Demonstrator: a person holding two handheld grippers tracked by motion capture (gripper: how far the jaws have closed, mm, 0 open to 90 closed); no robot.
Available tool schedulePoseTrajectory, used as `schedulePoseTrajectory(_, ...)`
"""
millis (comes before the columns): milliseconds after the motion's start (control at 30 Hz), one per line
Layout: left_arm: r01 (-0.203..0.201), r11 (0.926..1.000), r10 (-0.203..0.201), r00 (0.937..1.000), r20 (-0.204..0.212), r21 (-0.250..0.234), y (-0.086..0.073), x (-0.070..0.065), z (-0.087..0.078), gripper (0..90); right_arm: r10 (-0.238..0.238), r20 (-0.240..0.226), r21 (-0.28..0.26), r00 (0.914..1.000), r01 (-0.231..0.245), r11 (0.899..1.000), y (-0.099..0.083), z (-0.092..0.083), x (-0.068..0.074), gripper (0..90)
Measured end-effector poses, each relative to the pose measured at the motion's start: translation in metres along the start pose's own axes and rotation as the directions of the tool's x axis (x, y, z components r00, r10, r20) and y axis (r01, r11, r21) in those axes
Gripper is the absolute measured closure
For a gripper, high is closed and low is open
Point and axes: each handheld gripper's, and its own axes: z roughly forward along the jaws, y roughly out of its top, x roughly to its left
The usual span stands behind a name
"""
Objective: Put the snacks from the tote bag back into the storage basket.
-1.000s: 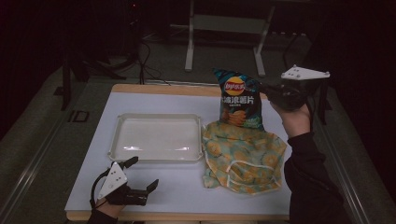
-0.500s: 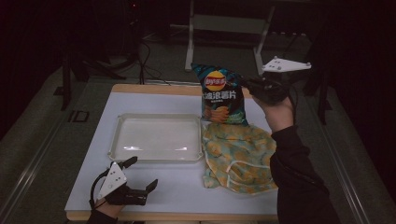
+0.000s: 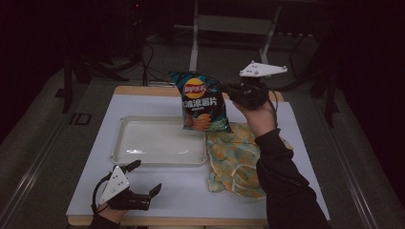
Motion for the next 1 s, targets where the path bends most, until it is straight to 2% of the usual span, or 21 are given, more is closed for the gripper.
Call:
schedulePoseTrajectory(300, -0.003, 1.0000, 0.003, 0.9999, -0.014, 0.007, 0.000, 0.001, -0.001, 0.5, 0.001, -0.071, -0.024, 0.9975, -0.003, 1.000, 0.000, 0.032, 0.025, 90.0)
schedulePoseTrajectory(567, -0.009, 0.9999, 0.010, 0.9999, -0.013, 0.007, 0.000, 0.000, 0.000, 0.5, -0.017, -0.097, -0.015, 0.9951, 0.016, 1.000, 0.001, 0.051, 0.042, 90.0)
schedulePoseTrajectory(800, -0.010, 0.9999, 0.011, 0.9995, -0.031, 0.009, 0.000, 0.000, -0.001, 0.5, 0.010, -0.128, -0.047, 0.9917, -0.016, 0.999, -0.003, 0.069, 0.053, 90.0)
schedulePoseTrajectory(1000, -0.030, 0.9995, 0.030, 0.9988, -0.039, 0.007, 0.000, -0.002, -0.002, 0.4, 0.048, -0.172, -0.032, 0.9840, -0.054, 0.998, -0.019, 0.094, 0.066, 90.0)
